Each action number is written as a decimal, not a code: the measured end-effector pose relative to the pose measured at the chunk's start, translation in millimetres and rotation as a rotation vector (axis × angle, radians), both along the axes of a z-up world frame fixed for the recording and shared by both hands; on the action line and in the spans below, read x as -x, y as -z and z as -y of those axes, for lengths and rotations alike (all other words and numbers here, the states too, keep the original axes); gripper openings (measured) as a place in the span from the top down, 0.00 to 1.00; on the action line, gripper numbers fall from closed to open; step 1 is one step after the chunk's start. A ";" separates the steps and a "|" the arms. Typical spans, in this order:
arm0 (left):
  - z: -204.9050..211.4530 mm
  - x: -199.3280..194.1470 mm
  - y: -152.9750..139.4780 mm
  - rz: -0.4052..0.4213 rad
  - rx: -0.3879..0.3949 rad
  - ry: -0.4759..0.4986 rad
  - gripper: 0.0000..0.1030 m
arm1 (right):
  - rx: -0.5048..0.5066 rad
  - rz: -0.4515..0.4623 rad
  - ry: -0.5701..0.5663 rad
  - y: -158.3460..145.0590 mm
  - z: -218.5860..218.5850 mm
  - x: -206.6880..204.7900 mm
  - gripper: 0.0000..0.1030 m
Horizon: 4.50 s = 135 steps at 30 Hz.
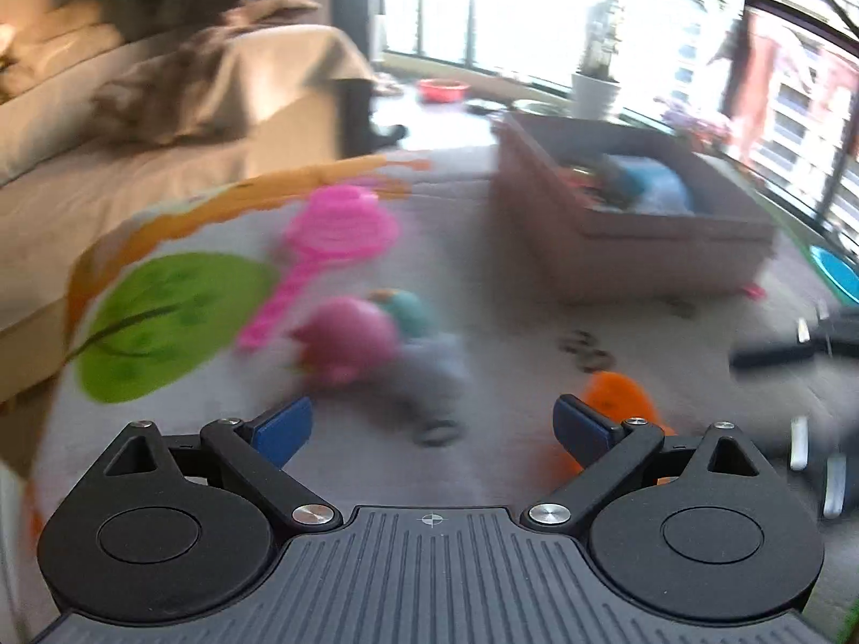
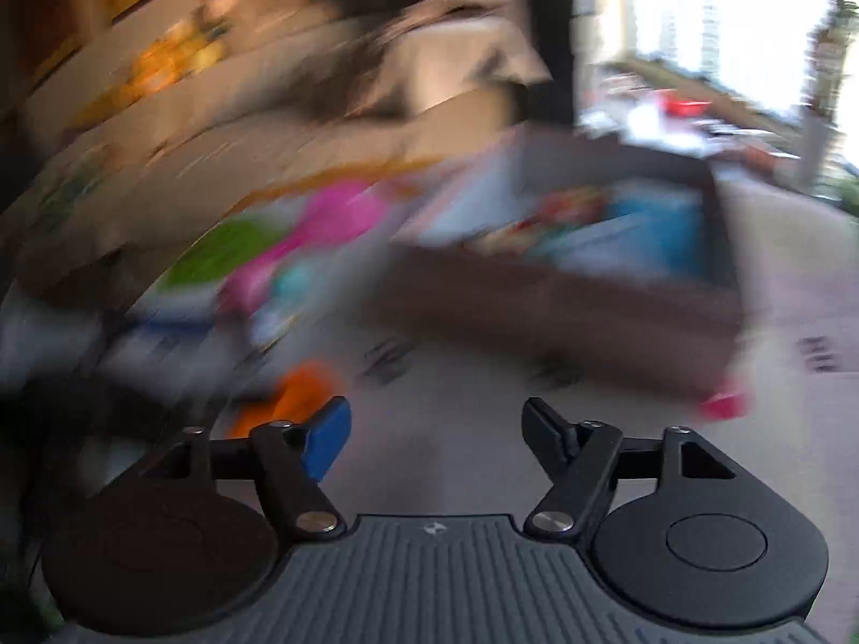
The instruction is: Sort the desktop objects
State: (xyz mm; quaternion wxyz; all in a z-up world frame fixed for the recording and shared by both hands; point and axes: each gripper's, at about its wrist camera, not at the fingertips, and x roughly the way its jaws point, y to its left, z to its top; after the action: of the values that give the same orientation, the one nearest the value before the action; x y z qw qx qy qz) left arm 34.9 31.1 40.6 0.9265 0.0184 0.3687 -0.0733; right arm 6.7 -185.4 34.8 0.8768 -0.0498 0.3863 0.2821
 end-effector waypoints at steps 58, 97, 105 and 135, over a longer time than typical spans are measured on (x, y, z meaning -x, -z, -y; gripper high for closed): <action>25.2 18.4 14.5 -0.035 -0.056 0.101 0.25 | 0.093 0.095 0.342 34.9 42.7 15.9 0.04; -2.8 -176.3 10.5 -0.031 -0.134 -0.125 0.24 | 0.098 0.082 0.327 37.1 42.5 12.8 0.00; 7.2 -122.1 13.1 -0.059 -0.095 -0.024 0.34 | 0.096 0.081 0.326 36.7 42.6 13.0 0.00; 69.1 12.5 19.2 -0.058 0.018 0.244 0.17 | 0.076 0.106 0.342 12.3 48.0 15.8 0.48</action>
State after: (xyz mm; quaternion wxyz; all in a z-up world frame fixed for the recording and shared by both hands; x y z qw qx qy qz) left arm 22.3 -38.1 21.3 0.8997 0.0529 0.3896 -0.1893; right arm -9.0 -233.4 22.4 0.9286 -0.0315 0.3528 0.1111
